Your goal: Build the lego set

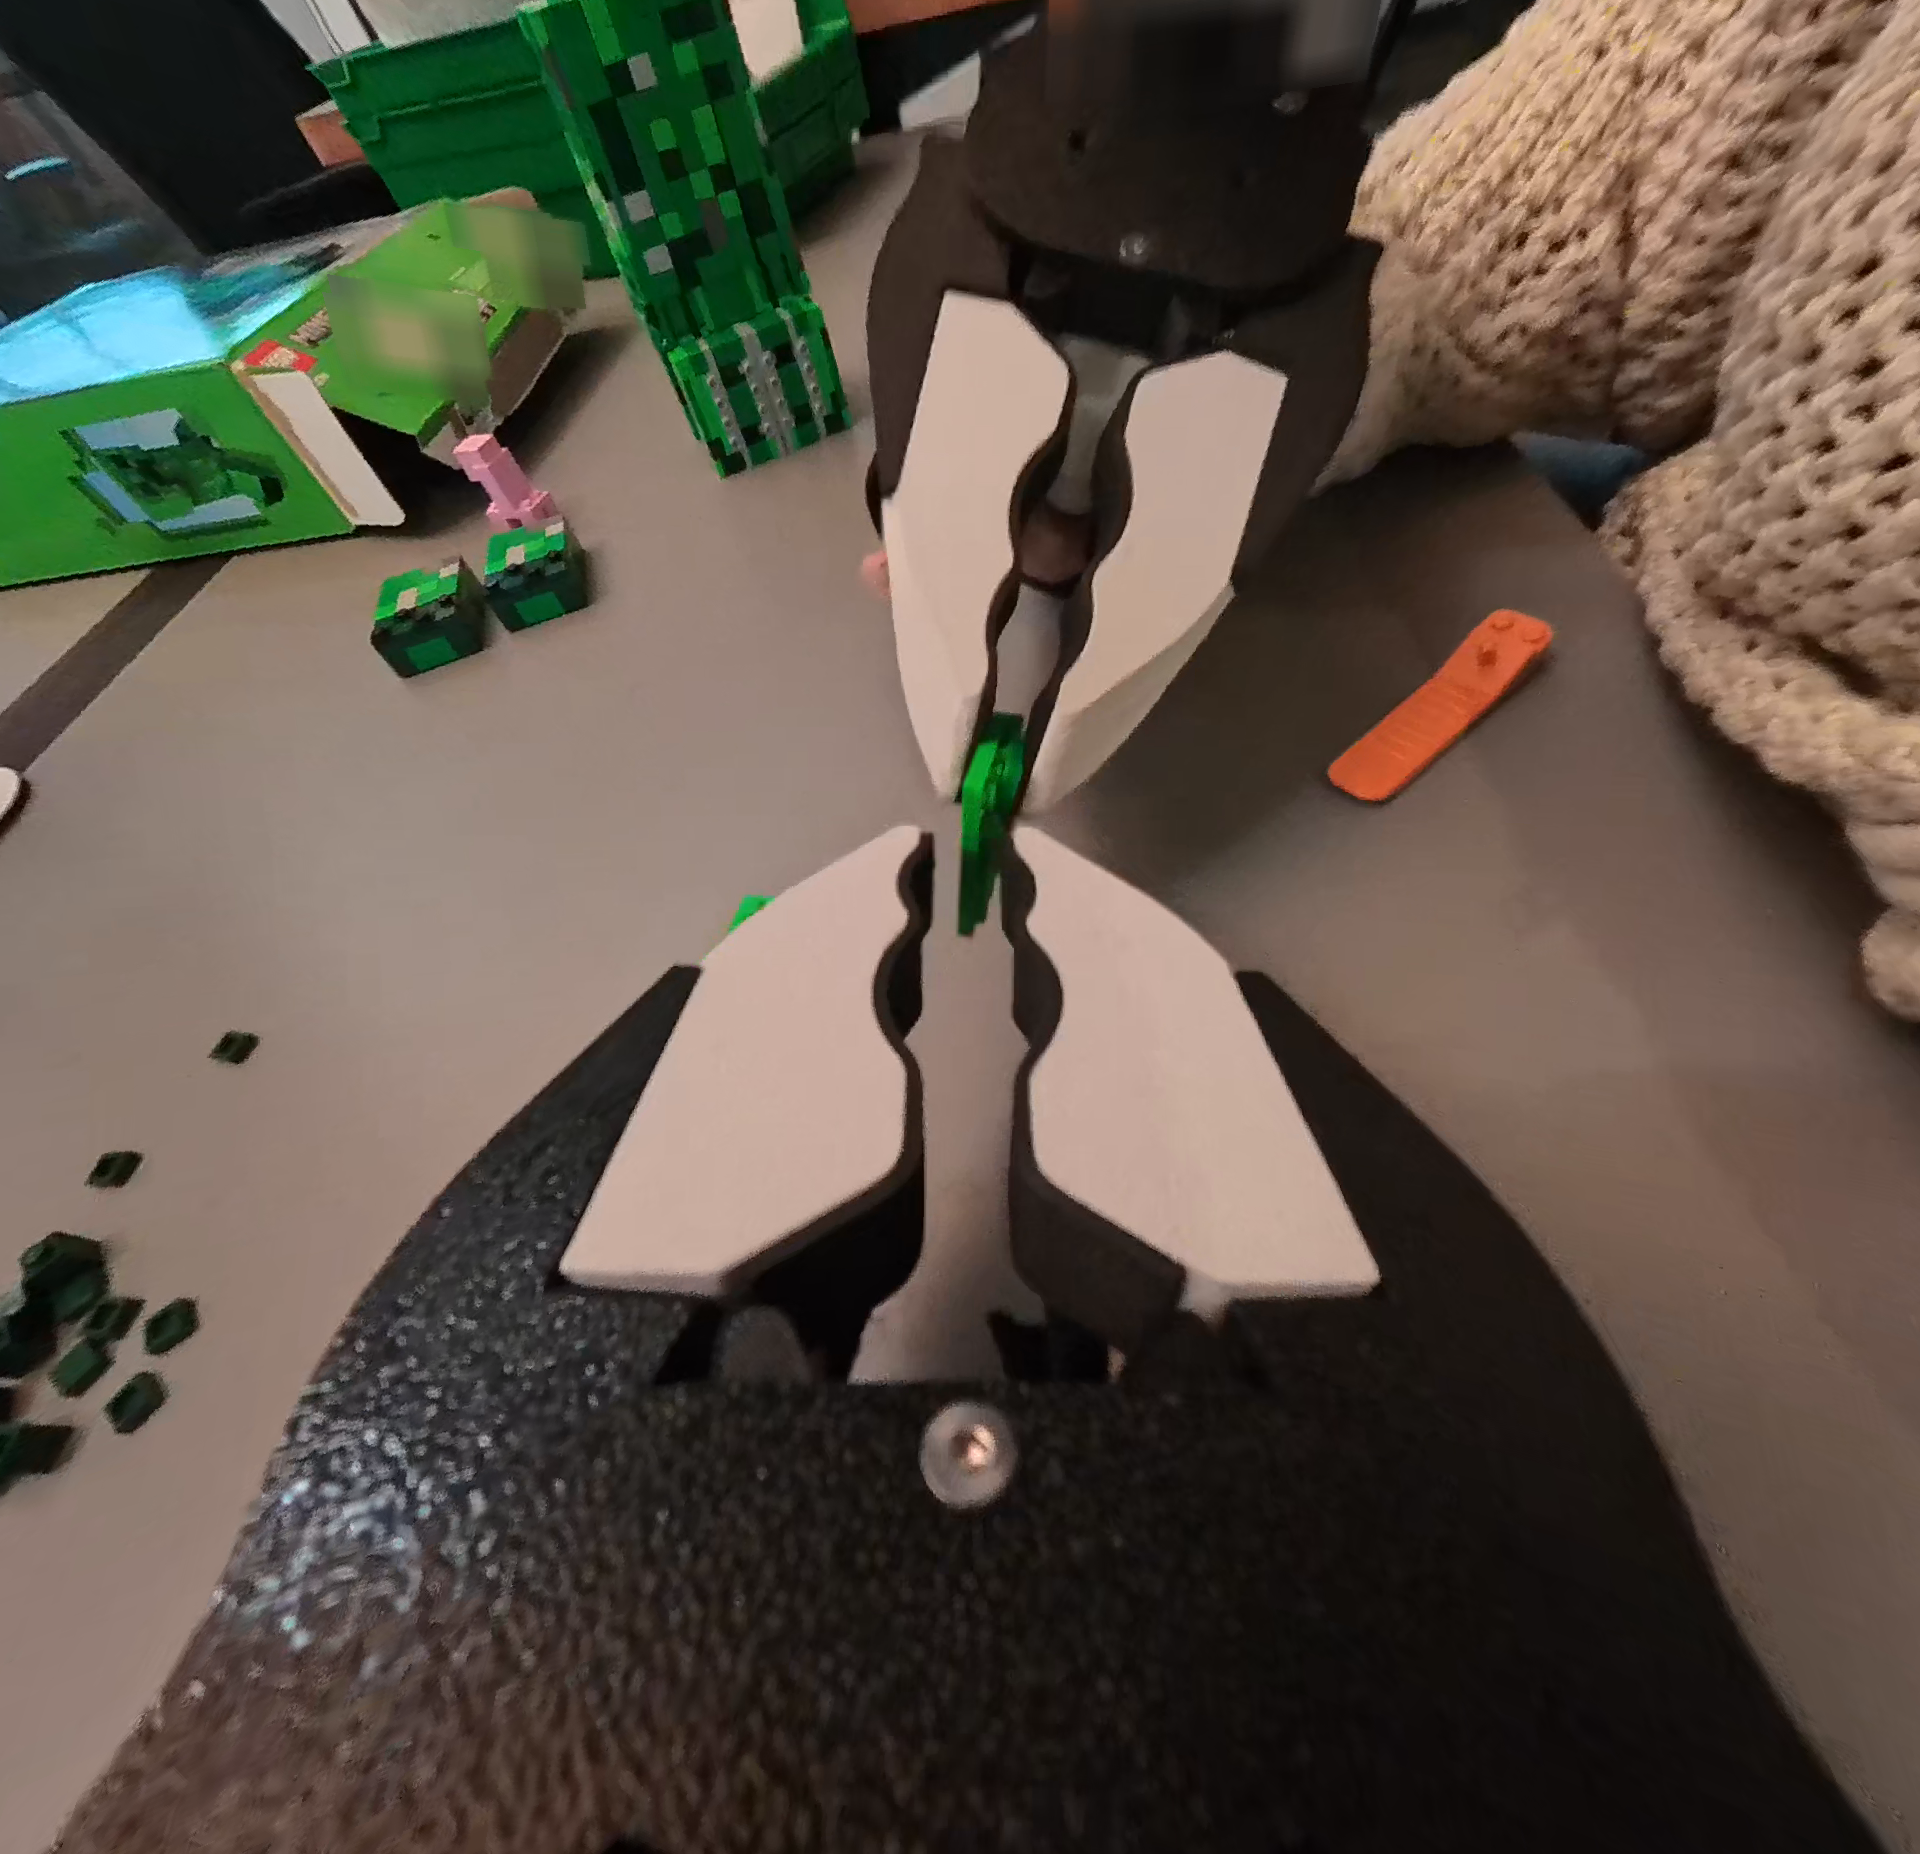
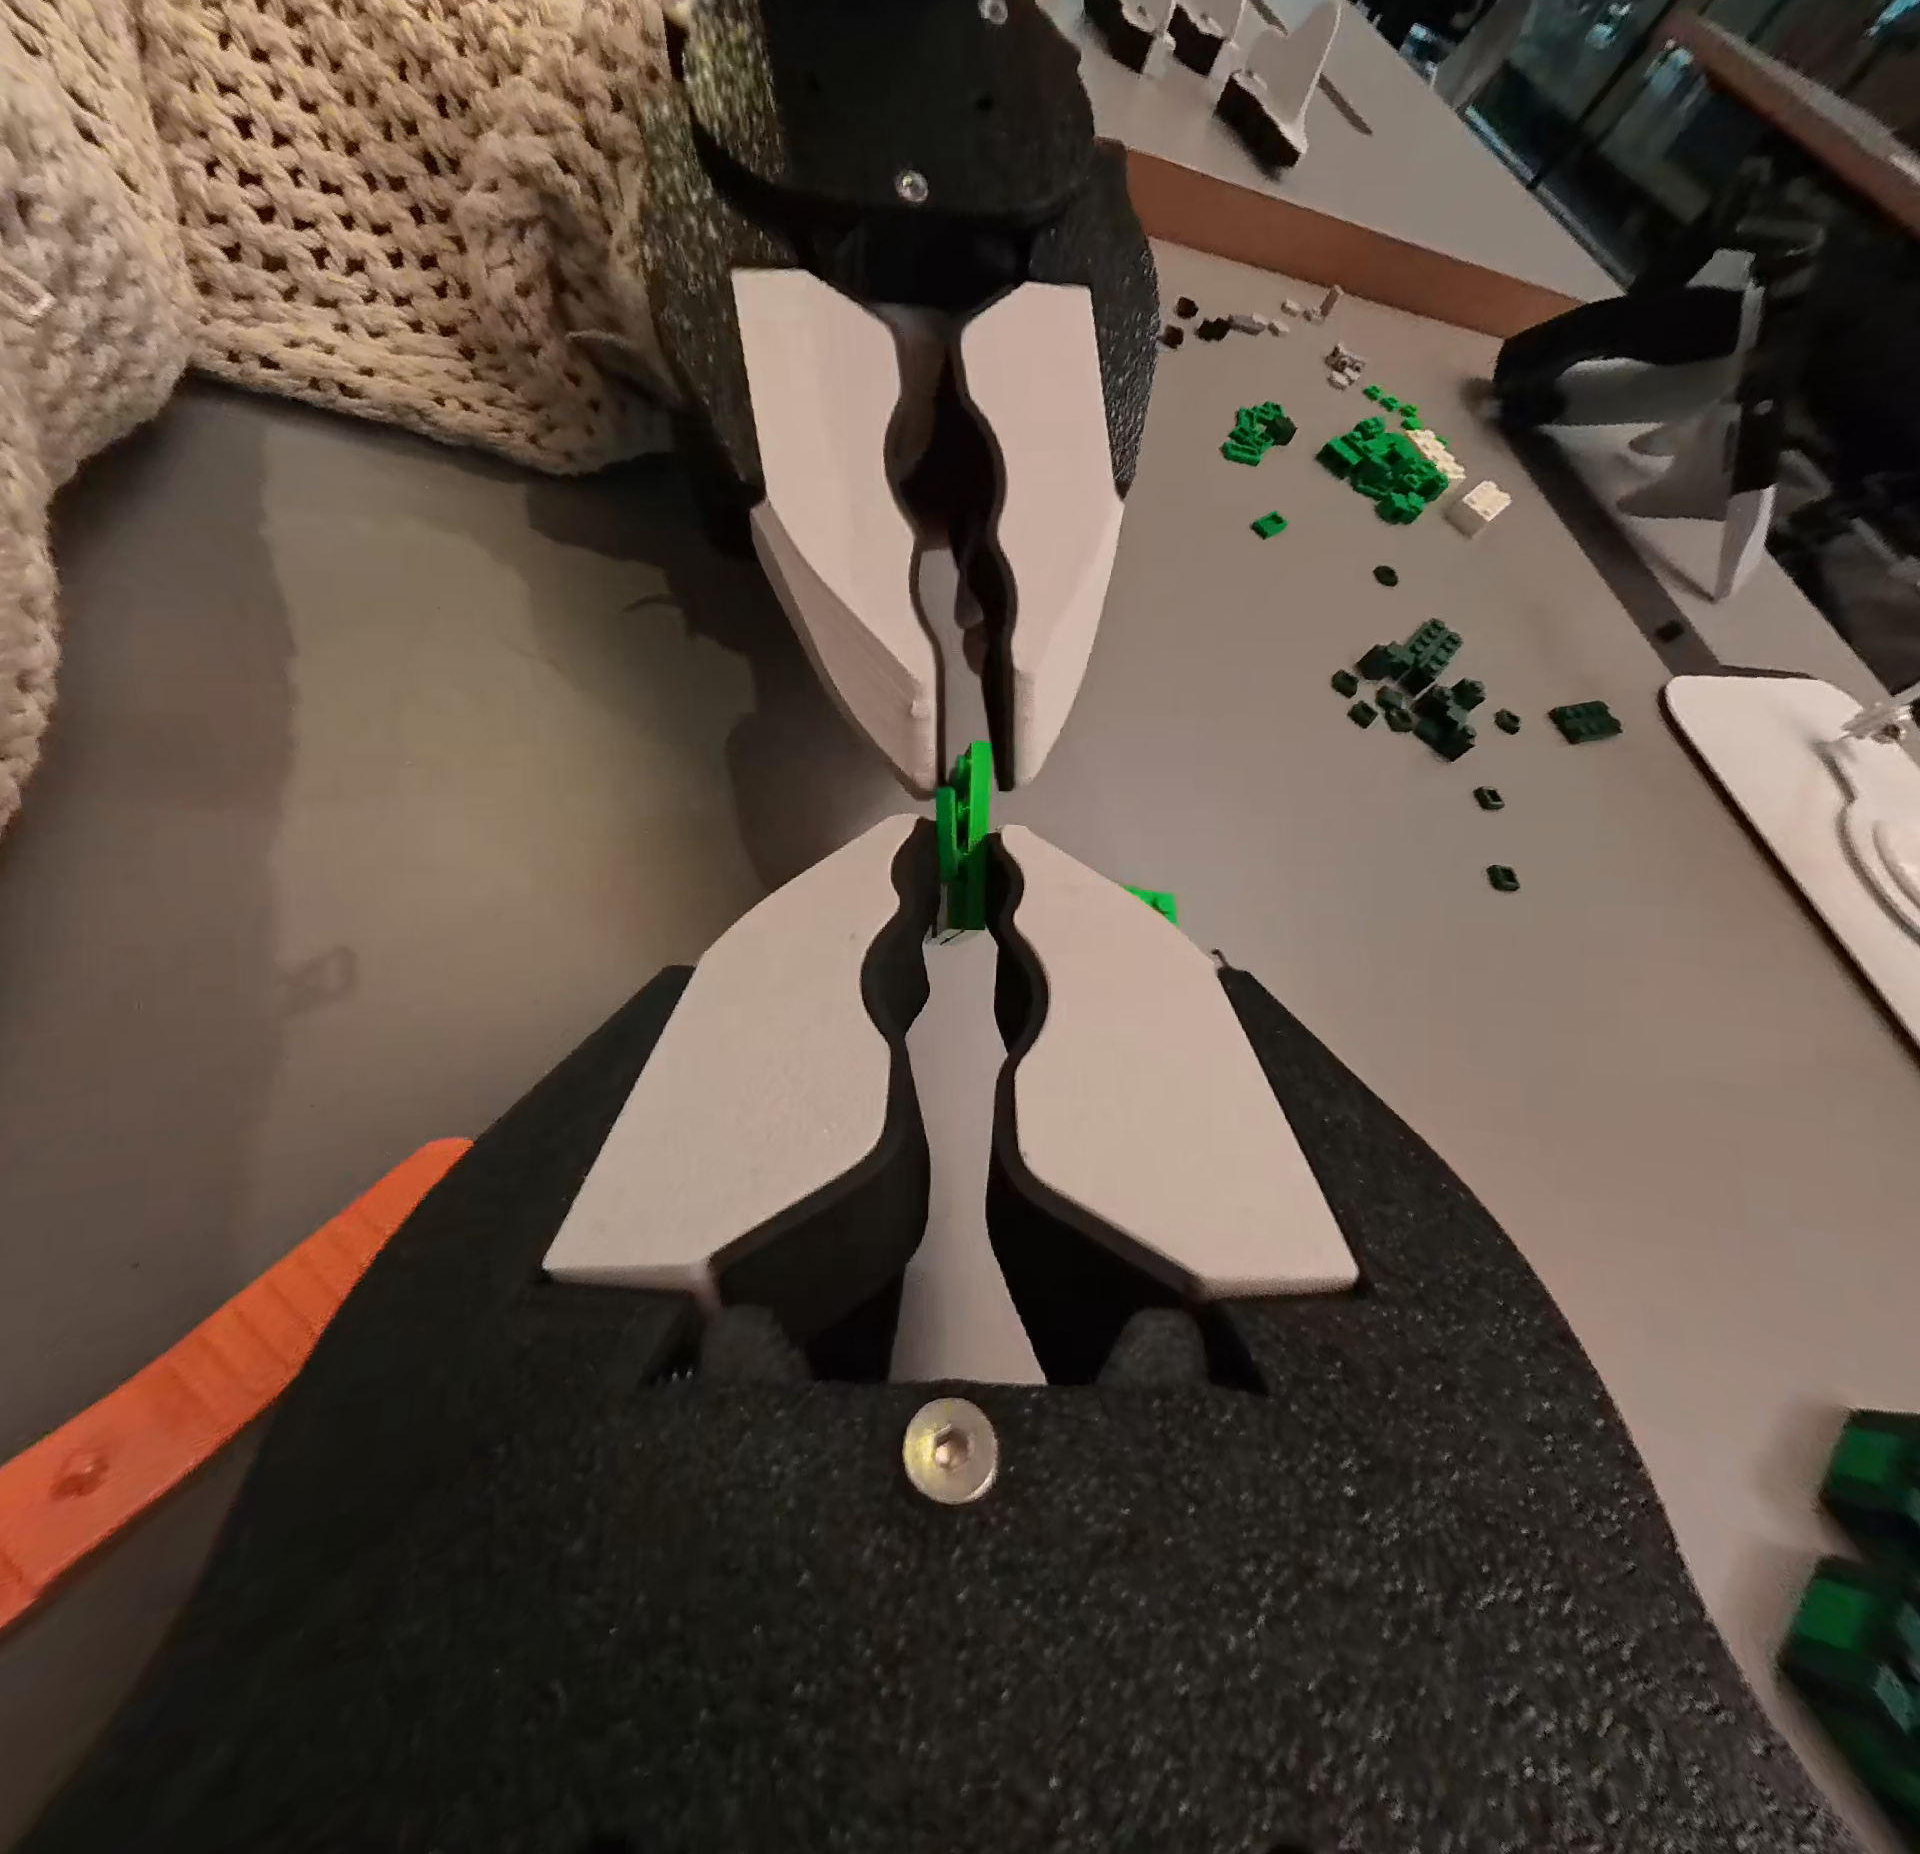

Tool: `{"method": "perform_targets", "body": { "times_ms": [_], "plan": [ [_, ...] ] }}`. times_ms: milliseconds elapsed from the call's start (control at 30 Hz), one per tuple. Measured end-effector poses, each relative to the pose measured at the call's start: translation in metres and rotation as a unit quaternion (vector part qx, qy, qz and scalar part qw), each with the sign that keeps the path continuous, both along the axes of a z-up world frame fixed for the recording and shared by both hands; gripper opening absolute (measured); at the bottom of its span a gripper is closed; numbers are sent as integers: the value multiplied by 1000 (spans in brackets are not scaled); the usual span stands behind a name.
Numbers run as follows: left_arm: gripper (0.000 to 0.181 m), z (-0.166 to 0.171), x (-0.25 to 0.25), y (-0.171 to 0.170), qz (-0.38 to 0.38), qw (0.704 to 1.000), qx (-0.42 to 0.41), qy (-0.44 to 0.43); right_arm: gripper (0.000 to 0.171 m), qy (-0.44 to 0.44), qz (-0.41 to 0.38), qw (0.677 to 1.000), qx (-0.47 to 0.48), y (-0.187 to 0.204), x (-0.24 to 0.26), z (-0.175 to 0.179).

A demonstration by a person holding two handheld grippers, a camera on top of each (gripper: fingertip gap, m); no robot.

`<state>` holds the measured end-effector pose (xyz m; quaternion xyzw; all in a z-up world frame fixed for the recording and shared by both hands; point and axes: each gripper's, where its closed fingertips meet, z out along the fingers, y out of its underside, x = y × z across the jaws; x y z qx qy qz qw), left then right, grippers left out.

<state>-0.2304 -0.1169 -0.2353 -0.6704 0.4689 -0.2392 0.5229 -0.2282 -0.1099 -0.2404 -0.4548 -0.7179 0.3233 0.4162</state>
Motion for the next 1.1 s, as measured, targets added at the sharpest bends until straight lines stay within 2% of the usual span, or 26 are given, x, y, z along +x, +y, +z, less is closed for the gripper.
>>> {"method": "perform_targets", "body": {
  "times_ms": [133,233,500,700,1000,1067,1100],
  "plan": [
    [14,-9,0,-1,-1,999,11,38,8,19,8,1000,2,-2,1,4],
    [7,-14,2,-3,-6,998,26,63,8,23,23,999,9,-6,0,6],
    [6,-2,3,-2,-8,998,54,27,7,72,25,996,-49,-7,1,19],
    [6,2,3,-1,-4,999,46,6,7,107,12,991,-77,-6,1,24],
    [6,-4,6,-3,-9,998,48,27,7,58,39,995,-77,-9,4,19],
    [13,-3,3,2,11,996,76,37,6,41,32,990,-131,-4,3,19],
    [25,-1,1,7,31,992,110,45,6,30,30,984,-174,-1,3,18]
  ]
}}
